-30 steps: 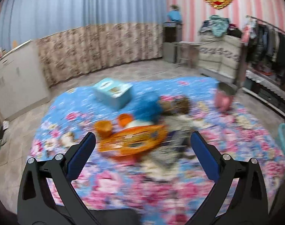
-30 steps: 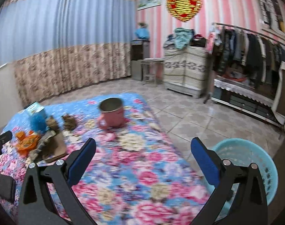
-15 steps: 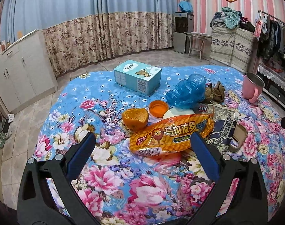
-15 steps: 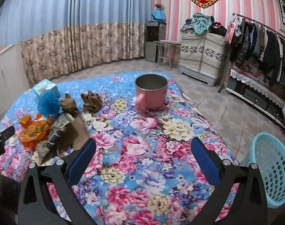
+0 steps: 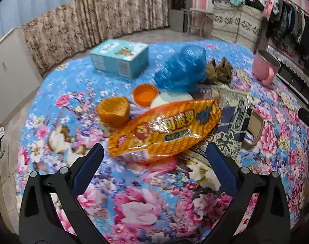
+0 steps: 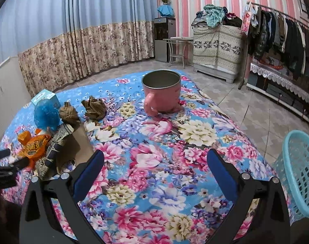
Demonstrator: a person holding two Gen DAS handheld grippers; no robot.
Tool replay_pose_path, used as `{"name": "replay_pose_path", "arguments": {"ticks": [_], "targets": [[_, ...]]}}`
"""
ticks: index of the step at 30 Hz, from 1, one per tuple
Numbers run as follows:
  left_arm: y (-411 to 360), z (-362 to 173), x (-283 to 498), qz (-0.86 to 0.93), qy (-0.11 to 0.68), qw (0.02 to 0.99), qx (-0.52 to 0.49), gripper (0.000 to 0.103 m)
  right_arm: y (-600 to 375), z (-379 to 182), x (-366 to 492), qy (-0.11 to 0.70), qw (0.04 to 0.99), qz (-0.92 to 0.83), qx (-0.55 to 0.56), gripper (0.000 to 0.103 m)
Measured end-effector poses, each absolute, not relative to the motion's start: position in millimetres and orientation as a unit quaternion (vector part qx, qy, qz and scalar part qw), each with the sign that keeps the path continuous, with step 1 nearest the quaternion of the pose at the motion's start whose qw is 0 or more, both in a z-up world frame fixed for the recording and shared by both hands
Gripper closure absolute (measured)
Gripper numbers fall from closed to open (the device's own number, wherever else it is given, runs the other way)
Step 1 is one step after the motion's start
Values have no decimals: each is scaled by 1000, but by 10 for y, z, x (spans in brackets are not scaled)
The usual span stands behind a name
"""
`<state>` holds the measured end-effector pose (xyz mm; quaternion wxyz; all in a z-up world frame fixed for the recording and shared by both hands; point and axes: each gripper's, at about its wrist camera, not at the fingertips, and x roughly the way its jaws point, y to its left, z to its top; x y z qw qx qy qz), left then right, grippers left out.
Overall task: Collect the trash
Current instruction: 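Close the left gripper on the orange chips bag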
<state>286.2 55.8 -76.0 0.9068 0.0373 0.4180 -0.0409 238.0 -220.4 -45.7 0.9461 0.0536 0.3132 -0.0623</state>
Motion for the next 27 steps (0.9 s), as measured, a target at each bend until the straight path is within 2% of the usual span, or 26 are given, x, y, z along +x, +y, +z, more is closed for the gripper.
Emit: {"name": "replay_pose_path", "arguments": {"ticks": [1,3,6,8,9,11,12,13,14,19,20,27], "targets": [[534,-786,2881,-42,424,904,42,11,-2209,-470,2384,315,945,-59,58,4],[511,-836,2921,-46,437,897,46,24,-2191,-503,2402,321,944,-56,59,4],[547,-862,2941,-57,444,894,32,31,-2181,-546,2425,327,942,-53,59,4],[572,-869,2947,-60,444,894,23,49,-2180,-562,2428,329,941,-51,60,4],[593,-877,2954,-60,447,892,17,52,-2179,-568,2427,330,941,-51,61,4],[621,-881,2958,-61,447,892,9,65,-2179,-579,2422,332,940,-48,64,4],[642,-873,2953,-62,445,893,2,82,-2178,-582,2419,333,940,-47,65,4],[662,-871,2953,-65,445,893,-4,94,-2175,-586,2415,333,939,-47,66,4],[675,-870,2957,-68,446,893,-9,98,-2169,-593,2413,334,939,-45,66,4],[719,-831,2938,-65,433,899,-18,100,-2109,-613,2398,336,939,-35,57,4],[726,-817,2929,-64,430,900,-17,103,-2098,-615,2395,336,940,-33,56,4],[792,-707,2841,-65,406,911,-12,103,-2015,-640,2375,339,939,-27,43,4]]}}
